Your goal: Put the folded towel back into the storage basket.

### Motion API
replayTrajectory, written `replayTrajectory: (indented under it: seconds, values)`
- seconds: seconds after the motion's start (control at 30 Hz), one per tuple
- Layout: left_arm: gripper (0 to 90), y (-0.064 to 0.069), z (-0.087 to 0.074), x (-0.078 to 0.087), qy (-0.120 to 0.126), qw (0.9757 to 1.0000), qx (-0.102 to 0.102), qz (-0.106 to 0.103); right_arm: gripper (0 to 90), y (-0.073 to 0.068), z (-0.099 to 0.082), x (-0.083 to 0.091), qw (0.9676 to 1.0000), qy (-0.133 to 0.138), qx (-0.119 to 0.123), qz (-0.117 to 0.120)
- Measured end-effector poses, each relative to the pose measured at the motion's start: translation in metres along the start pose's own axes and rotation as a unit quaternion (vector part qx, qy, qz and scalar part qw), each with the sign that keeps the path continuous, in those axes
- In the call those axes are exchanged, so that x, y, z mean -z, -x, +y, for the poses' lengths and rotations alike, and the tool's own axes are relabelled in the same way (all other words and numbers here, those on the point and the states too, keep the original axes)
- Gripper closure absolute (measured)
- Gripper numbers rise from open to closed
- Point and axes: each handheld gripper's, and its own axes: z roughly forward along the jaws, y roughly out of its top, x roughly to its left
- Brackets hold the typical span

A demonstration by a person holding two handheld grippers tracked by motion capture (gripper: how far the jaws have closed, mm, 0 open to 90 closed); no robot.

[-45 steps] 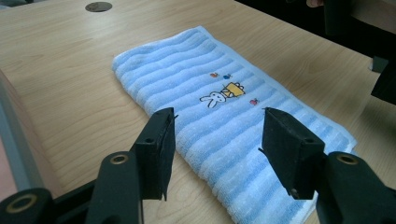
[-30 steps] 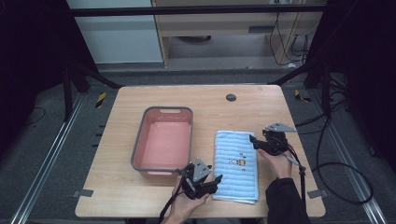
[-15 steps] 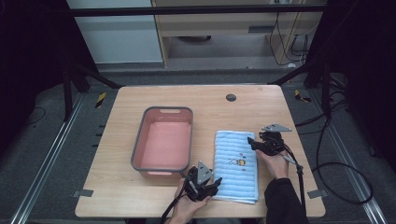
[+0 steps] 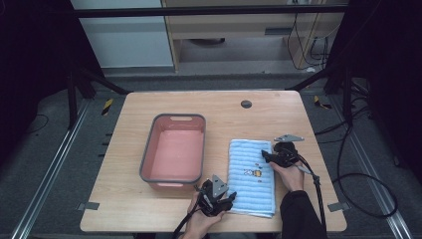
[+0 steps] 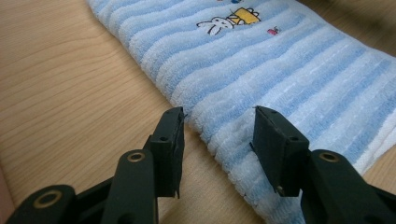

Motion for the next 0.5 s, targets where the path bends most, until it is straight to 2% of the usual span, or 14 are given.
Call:
replayTrajectory:
  seconds: [0.37,0.4,0.5]
  values:
    - [52.8,0.0018,-0.0011,-0.0042,-0.007,0.9999,0.004,0.008,52.3,0.0004,-0.0023,-0.0045,0.9998,-0.013,-0.006,0.013]
    - [53.8,0.0021,-0.001,-0.0041,-0.009,0.9999,0.001,0.01,54.7,0.0008,-0.0025,-0.0046,0.9996,-0.015,-0.015,0.018]
    - [56.4,0.0038,-0.0015,-0.005,-0.006,0.9999,0.002,0.008,58.0,0.0005,-0.0026,-0.0047,0.9995,-0.013,-0.015,0.023]
